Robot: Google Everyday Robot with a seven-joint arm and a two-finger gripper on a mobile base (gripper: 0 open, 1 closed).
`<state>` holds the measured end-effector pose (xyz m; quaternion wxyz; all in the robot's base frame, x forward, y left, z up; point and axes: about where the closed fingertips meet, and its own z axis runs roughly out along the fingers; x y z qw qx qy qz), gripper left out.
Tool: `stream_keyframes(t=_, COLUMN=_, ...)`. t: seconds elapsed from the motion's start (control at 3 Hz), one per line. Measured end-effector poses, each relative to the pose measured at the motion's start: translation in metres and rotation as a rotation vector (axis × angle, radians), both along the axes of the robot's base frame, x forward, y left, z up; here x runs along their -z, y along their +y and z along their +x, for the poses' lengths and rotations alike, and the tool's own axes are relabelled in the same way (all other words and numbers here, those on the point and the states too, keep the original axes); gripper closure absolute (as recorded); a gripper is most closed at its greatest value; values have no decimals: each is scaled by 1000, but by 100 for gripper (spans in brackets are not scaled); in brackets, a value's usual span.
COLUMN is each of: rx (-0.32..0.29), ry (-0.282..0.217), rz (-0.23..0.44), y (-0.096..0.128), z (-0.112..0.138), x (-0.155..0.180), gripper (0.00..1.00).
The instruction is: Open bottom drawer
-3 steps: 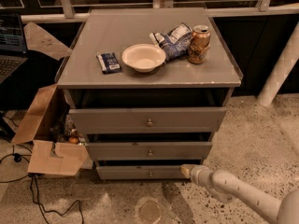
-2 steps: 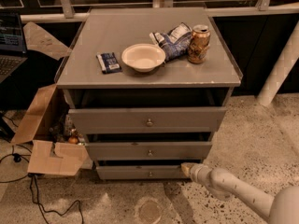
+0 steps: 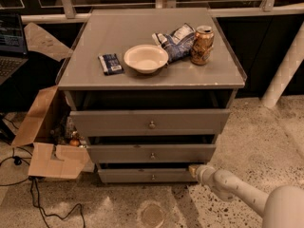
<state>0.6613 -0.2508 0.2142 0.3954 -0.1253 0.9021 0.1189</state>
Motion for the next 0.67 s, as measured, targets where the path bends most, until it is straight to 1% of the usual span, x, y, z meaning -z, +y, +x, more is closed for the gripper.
stream_keyframes(t=0.33, rx=-2, ry=-25, rz=21, y=19, z=21, x=5, gripper=100)
stream_keyframes(t=0.67, rx=-1, ry=-27, rz=23, y=19, z=22, x=5, gripper=100)
